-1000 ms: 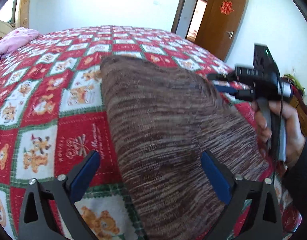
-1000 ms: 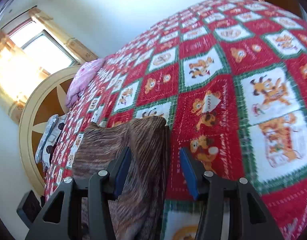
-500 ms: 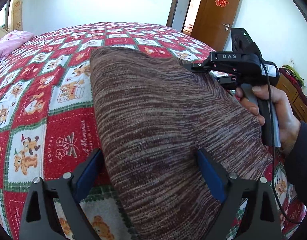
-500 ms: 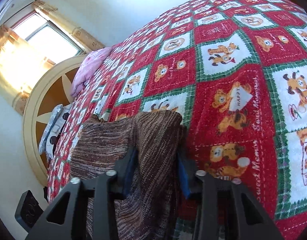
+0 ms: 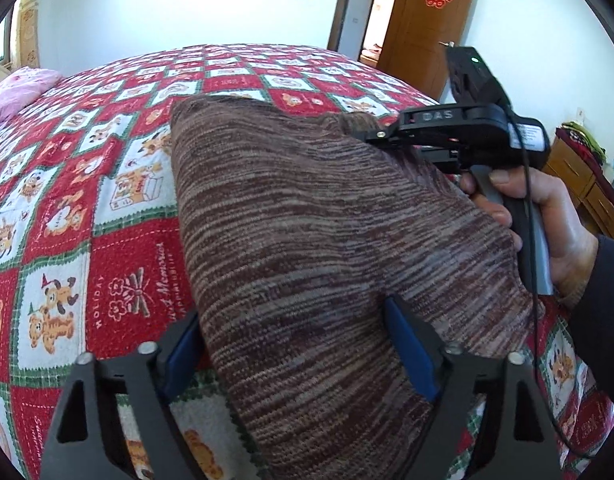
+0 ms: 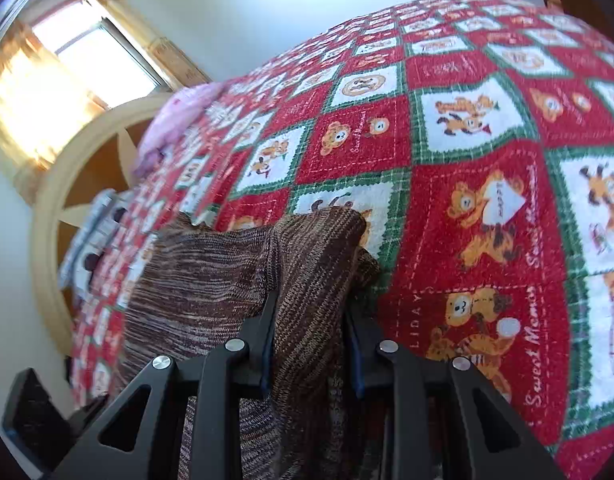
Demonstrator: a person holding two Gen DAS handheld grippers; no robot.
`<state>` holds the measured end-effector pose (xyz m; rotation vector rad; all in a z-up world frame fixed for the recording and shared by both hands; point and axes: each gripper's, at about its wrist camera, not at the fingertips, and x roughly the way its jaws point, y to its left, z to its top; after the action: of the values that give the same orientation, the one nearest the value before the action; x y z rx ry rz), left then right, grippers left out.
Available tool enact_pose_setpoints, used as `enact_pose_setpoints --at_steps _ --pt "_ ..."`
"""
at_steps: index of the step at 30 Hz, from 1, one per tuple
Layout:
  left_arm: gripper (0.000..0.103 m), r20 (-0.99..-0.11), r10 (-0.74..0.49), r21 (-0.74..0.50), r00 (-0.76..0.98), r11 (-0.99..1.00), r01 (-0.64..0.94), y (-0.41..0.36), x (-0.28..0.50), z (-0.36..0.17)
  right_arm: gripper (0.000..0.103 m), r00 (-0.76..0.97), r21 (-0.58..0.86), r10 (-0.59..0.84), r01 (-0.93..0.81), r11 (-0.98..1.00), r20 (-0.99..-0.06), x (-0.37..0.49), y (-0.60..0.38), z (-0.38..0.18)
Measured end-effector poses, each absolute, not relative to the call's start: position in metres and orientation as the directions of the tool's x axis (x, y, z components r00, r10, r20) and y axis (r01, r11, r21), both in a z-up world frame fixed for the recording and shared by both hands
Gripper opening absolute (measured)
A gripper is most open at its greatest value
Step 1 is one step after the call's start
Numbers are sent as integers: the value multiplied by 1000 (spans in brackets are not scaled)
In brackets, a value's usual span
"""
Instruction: Fold small clothes
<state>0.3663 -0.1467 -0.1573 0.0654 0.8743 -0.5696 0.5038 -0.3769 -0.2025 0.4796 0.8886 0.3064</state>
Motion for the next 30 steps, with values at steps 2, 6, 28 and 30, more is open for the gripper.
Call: enact_pose_setpoints --at_steps 2,6,28,30 --pt "74 -746 -443 -172 498 850 498 -147 365 -155 27 603 491 414 -42 870 -682 501 -373 -197" --pt "42 -749 -445 -181 491 850 495 -143 363 -149 24 639 432 361 -49 900 -679 487 -364 -183" --pt "22 -700 -386 -79 601 878 472 -92 301 -91 23 703 460 439 -177 870 -559 412 -294 -112" --pt "22 -702 -373 -72 607 885 460 -84 296 -89 23 697 462 455 -198 865 -553 406 -281 -110"
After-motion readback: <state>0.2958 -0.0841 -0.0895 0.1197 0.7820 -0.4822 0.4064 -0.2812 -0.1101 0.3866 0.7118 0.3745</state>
